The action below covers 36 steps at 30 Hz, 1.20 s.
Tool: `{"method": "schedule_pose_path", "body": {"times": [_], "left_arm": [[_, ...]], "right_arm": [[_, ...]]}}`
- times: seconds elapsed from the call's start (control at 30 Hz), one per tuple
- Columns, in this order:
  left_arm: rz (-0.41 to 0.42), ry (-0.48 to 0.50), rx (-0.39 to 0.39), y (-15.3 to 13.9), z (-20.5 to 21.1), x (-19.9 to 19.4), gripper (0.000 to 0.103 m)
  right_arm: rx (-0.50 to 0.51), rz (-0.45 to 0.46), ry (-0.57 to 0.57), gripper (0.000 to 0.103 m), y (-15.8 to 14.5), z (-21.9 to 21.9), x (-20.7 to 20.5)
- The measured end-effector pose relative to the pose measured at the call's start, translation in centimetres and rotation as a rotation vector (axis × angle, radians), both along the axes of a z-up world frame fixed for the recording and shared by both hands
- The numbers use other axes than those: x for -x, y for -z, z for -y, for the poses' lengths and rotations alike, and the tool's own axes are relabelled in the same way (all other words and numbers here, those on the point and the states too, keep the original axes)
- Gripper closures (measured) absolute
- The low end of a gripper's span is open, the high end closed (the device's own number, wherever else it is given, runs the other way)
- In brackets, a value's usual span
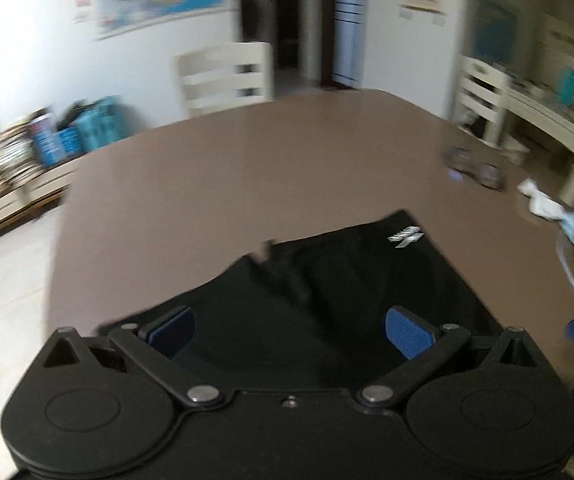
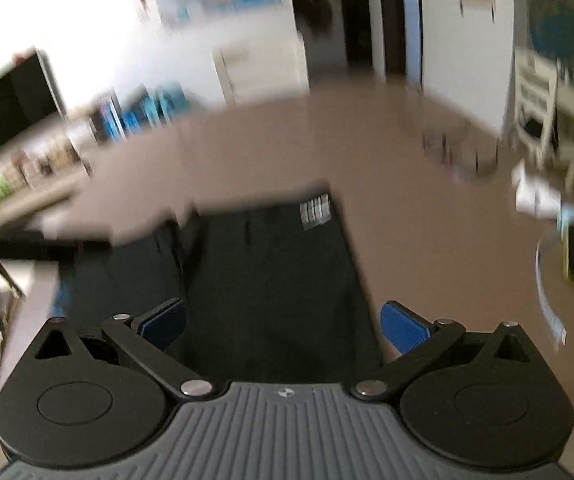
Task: Fold clothes
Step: 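Close the left tool on the shorts' waistband while the right tool grips the waistband too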
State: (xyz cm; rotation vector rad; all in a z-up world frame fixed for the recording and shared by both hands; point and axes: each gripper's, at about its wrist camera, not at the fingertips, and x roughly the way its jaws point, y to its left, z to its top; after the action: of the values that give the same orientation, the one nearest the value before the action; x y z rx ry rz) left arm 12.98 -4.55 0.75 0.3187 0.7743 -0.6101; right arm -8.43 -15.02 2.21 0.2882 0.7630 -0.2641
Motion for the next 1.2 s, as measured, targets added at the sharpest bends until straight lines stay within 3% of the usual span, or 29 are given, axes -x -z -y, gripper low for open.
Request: {"method": "schedule_pose_path", "body": {"times": [0.1, 0.13, 0.23, 0.37, 0.4, 0.53, 0.8, 0.93, 1.1, 1.2], "left_arm": [[-0.025, 0.067, -0.052, 0.4, 3.2, -1.8, 0.001], [-0.028, 0.076, -0.066, 0.4, 4.0, -2.1, 0.001], [-0.018, 0.108, -0.118, 0.9, 7.6, -3.3, 0.001], [-0.026, 0.151, -0.191, 1.9, 13.0, -5.5, 0.001], [-0.02, 0.161, -0.208, 2.2, 14.1, -5.8, 0.001], [-0.02, 0.217, -0.275, 3.7, 18.0, -6.3, 0.004], [-0.092, 0.264, -0.389, 7.4, 22.9, -8.3, 0.038], [-0.107, 0.276, -0.399, 8.3, 23.3, -8.4, 0.038], [-0.26, 0.233, -0.302, 8.7, 22.8, -10.0, 0.038], [-0.257, 0.192, -0.341, 9.6, 23.1, -10.0, 0.039]], "right_arm": [[-0.049, 0.087, 0.105, 0.001, 1.3, 0.1, 1.4], [-0.116, 0.088, 0.105, 0.001, 1.8, 0.8, 1.4], [-0.177, 0.053, 0.117, 0.001, 2.8, 1.9, 1.2], [-0.09, 0.023, 0.112, 0.039, 2.9, 2.8, 1.2], [-0.102, 0.016, 0.115, 0.042, 3.4, 3.5, 1.0], [-0.152, 0.071, 0.147, 0.042, 4.4, 5.2, 1.6], [-0.161, 0.068, 0.148, 0.042, 6.0, 6.8, 2.8], [-0.178, 0.053, 0.139, 0.042, 6.6, 7.0, 2.9], [-0.167, 0.051, 0.136, 0.042, 6.9, 6.7, 2.8], [-0.169, 0.04, 0.135, 0.042, 7.4, 6.6, 2.6]]}}
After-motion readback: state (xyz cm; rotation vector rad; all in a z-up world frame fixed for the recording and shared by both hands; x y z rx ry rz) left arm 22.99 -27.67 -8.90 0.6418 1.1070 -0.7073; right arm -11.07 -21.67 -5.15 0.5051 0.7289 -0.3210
